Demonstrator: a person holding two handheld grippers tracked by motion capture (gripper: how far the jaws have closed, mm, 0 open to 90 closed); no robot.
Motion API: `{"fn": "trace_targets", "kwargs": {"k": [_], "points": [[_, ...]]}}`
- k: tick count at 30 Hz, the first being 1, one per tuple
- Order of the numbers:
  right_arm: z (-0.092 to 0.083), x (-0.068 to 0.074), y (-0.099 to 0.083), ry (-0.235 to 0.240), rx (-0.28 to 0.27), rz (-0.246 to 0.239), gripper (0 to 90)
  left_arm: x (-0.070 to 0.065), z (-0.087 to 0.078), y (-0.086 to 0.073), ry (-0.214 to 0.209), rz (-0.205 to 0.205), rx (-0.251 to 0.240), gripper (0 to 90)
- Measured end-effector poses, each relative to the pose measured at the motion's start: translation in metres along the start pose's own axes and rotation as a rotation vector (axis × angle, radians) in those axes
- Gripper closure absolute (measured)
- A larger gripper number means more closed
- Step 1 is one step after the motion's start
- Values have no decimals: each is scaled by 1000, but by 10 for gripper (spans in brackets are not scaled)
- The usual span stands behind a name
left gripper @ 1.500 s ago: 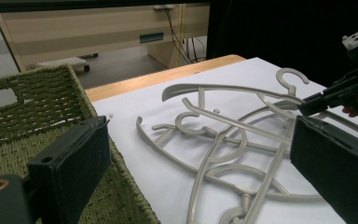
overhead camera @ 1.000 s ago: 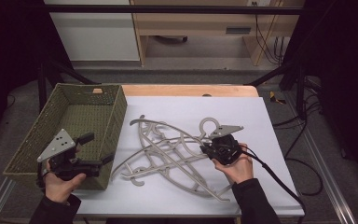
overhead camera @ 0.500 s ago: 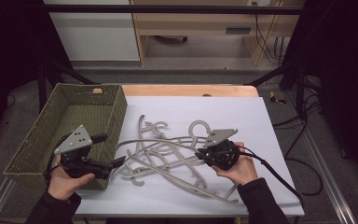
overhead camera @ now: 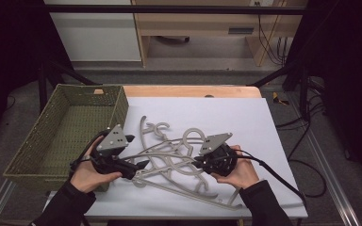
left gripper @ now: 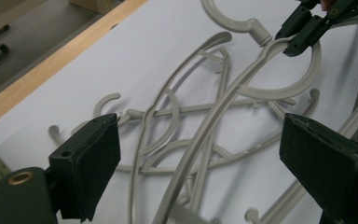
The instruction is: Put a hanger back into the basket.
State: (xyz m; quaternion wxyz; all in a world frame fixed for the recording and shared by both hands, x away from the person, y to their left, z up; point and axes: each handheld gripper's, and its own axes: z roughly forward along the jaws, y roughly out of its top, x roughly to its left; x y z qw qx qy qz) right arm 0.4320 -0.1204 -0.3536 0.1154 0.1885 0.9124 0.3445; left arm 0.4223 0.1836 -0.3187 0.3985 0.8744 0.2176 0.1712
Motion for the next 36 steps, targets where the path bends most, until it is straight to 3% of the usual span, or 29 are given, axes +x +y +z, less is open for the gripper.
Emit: {"fn": "trace_targets", "kwargs": {"k": [9, 15, 20, 22, 26, 36], "points": [[6, 6, 2, 43, 17, -29, 827, -17, 25, 15, -56, 102, 54, 207], [7, 9, 3, 62, 22, -46, 827, -25, 41, 19, -85, 162, 119, 285], [9, 12, 3, 73, 40, -57, 827, -30, 53, 23, -112, 191, 152, 370], [10, 13, 4, 83, 42, -63, 827, -32, 58, 24, -142, 200, 167, 418], [11, 14, 5, 85, 42, -64, 827, -37, 67, 26, -139, 243, 199, 486], [11, 17, 7, 96, 37, -86, 827, -40, 80, 25, -181, 272, 253, 689]]}}
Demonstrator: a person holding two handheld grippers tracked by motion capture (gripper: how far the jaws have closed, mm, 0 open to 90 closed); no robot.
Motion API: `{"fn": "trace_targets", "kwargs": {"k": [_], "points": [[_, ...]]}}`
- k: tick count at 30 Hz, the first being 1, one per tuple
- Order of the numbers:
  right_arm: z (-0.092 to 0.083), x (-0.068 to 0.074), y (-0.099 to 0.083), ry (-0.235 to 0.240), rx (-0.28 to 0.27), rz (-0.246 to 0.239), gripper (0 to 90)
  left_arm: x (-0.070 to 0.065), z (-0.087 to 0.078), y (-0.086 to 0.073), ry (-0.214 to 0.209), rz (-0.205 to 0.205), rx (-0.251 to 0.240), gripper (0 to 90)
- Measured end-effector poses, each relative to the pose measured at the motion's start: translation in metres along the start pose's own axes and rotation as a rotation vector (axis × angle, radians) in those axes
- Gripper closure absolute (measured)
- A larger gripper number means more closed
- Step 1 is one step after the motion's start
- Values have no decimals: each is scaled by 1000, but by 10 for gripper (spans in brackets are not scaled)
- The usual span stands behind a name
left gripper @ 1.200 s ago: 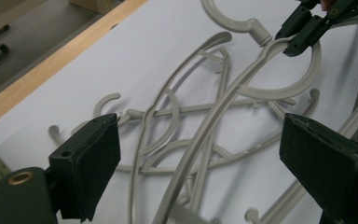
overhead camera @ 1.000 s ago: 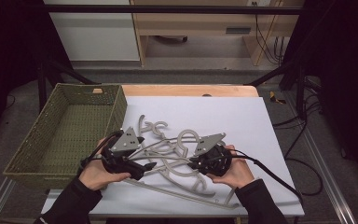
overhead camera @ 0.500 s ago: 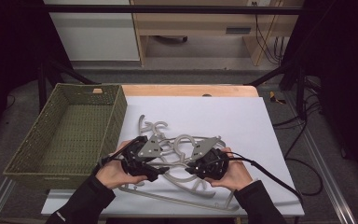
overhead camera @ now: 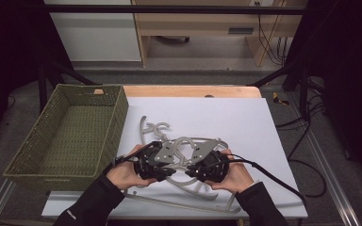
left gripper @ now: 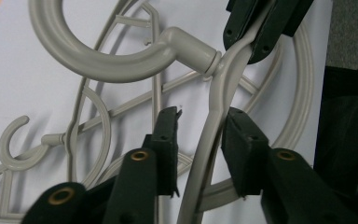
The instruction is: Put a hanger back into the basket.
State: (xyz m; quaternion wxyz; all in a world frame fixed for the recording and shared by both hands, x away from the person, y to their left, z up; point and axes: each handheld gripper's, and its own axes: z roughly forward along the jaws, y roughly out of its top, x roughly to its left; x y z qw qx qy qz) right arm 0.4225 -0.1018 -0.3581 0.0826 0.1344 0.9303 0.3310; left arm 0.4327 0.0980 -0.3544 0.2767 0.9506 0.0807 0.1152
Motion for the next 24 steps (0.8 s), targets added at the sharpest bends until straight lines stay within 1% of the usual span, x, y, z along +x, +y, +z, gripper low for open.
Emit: {"fn": "trace_targets", "kwargs": {"k": [1, 2, 3, 6, 8, 9, 10, 13, 14, 15, 16, 17, 18, 19, 20, 24], "points": [[0, 0, 0, 4, 0, -2, 827, -1, 0, 0, -6, 2, 2, 719], [0, 0, 0, 2, 3, -3, 827, -1, 1, 0, -1, 8, 6, 737], [1, 0, 0, 2, 1, -4, 826, -1, 1, 0, -2, 11, 9, 742], [2, 0, -1, 3, 7, -11, 826, -3, 2, 0, -1, 37, 20, 757], [3, 0, -1, 6, 4, -25, 825, -4, 2, 0, -1, 55, 29, 766], [4, 1, -1, 9, 4, -20, 825, -5, 2, -1, 1, 61, 28, 771], [4, 0, -1, 8, 5, -31, 823, -6, 2, -1, -1, 69, 32, 777], [5, 0, 0, 11, 12, -39, 814, -8, 1, -1, -16, 93, 46, 796], [5, 0, -1, 14, 14, -44, 806, -10, 2, 0, -21, 86, 41, 805], [6, 0, -1, 10, 13, -49, 796, -10, 1, 0, -24, 98, 51, 814], [6, 0, -1, 7, 13, -49, 792, -11, 2, 0, -19, 92, 45, 818], [6, 0, -1, 9, 16, -44, 792, -11, 1, 0, -22, 95, 51, 818], [5, 0, -1, 15, 15, -41, 790, -11, 0, 0, -25, 90, 48, 818], [5, 0, -1, 9, 13, -48, 788, -11, -1, 0, -28, 77, 36, 818], [4, 0, -1, 13, 7, -44, 785, -10, -2, -1, -38, 67, 30, 819], [-2, -1, 0, 0, -28, -21, 751, -11, -8, -1, -21, 28, -6, 820]]}}
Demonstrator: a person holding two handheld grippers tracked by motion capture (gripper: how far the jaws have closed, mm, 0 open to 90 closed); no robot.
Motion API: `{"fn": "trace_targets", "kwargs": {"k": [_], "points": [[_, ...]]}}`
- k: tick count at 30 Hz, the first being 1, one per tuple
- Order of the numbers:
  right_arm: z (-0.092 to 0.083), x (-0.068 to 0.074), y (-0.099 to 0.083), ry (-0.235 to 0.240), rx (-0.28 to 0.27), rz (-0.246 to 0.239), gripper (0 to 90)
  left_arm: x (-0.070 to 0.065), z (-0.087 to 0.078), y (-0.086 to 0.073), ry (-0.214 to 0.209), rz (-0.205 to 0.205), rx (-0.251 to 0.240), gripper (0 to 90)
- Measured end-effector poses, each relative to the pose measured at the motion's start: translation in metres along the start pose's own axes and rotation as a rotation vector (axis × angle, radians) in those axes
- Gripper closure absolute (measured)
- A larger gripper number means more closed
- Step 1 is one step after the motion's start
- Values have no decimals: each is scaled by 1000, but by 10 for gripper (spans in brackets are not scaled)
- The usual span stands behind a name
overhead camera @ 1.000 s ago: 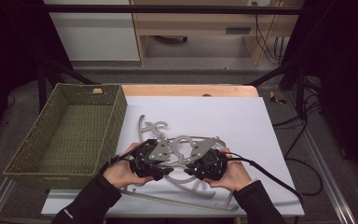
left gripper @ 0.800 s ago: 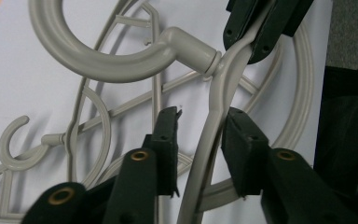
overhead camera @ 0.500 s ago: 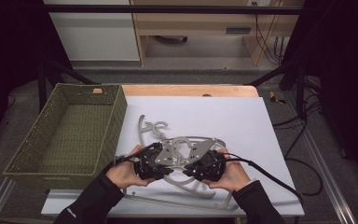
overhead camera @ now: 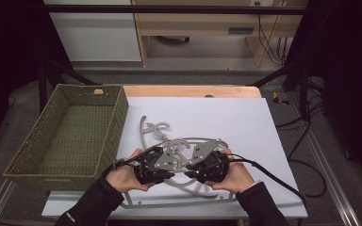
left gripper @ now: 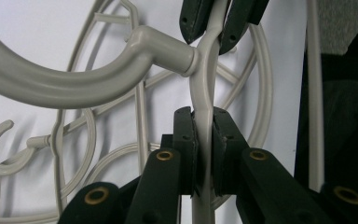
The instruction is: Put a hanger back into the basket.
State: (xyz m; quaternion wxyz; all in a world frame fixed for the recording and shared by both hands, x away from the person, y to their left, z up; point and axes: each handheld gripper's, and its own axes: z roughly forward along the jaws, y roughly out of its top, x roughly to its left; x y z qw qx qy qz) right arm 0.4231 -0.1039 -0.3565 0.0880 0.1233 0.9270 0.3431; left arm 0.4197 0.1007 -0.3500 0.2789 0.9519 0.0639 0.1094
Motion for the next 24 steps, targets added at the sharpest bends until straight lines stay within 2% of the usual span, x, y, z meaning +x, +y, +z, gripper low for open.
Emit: {"fn": "trace_targets", "kwargs": {"k": [2, 5, 8, 12, 17, 20, 22, 24], "points": [[-6, -1, 0, -21, -31, 19, 714, 1, -5, 0, 21, -25, -15, 821], [-19, -5, -2, -67, -107, 49, 675, 4, -10, -2, 56, -62, -32, 821], [-34, -10, -6, -121, -189, 93, 611, 9, -14, -6, 98, -114, -42, 821], [-51, -17, -17, -193, -284, 169, 480, 16, -19, -11, 165, -204, -71, 821], [-59, -21, -33, -286, -357, 254, 286, 23, -26, -16, 238, -277, -93, 821], [-63, -23, -44, -307, -380, 296, 237, 26, -32, -17, 281, -315, -120, 822], [-66, -23, -55, -331, -396, 332, 193, 28, -38, -17, 305, -326, -134, 822], [-68, -21, -62, -343, -402, 352, 189, 30, -46, -16, 324, -334, -137, 822]]}}
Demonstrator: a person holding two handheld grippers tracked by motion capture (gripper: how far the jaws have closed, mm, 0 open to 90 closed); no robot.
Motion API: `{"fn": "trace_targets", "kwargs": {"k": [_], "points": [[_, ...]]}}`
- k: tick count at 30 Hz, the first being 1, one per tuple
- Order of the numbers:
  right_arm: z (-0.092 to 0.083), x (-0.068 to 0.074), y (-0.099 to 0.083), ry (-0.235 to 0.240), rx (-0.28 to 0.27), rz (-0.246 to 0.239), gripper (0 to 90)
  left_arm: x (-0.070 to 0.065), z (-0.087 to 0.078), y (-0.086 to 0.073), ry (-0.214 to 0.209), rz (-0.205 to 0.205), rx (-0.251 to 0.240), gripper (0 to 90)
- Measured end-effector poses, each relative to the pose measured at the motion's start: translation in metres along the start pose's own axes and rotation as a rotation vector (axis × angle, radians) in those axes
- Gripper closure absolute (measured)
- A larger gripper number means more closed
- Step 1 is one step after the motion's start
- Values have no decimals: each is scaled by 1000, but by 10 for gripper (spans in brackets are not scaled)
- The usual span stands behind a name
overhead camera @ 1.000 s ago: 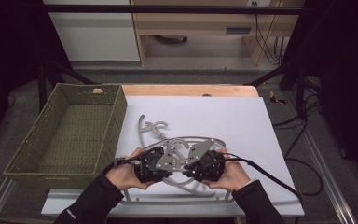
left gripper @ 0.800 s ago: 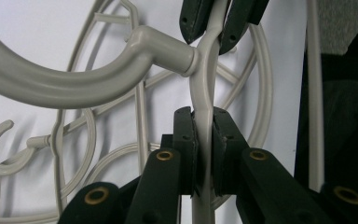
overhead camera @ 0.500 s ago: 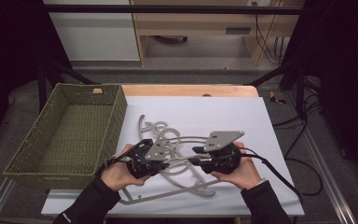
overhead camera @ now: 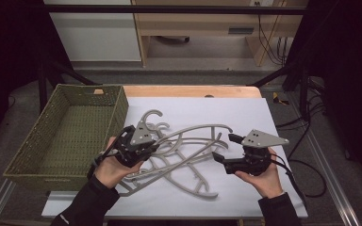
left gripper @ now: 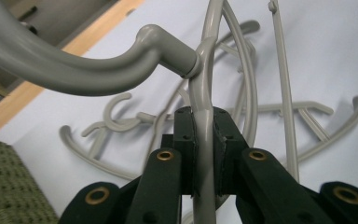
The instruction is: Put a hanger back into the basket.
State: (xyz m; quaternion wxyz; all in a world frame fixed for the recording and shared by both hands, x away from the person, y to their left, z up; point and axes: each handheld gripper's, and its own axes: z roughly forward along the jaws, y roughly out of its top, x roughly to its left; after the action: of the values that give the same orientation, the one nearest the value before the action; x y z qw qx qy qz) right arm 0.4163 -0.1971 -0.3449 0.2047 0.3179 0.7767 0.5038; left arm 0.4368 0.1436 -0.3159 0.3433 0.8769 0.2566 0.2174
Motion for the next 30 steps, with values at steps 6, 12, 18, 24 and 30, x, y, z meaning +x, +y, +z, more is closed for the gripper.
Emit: {"fn": "trace_targets", "kwargs": {"k": [6, 12, 18, 24, 30], "points": [[-6, -6, -17, -24, 3, 36, 169, 12, -19, 11, 35, -4, -31, 823], [-5, -11, -29, -59, 5, 70, 129, 26, -39, 21, 76, -8, -55, 823], [-3, -12, -36, -79, 10, 78, 101, 42, -60, 27, 109, -21, -77, 823], [-1, -14, -40, -103, 8, 85, 84, 60, -76, 25, 115, -52, -103, 823], [-1, -15, -44, -124, 12, 99, 56, 77, -86, 16, 151, -73, -102, 823]]}}
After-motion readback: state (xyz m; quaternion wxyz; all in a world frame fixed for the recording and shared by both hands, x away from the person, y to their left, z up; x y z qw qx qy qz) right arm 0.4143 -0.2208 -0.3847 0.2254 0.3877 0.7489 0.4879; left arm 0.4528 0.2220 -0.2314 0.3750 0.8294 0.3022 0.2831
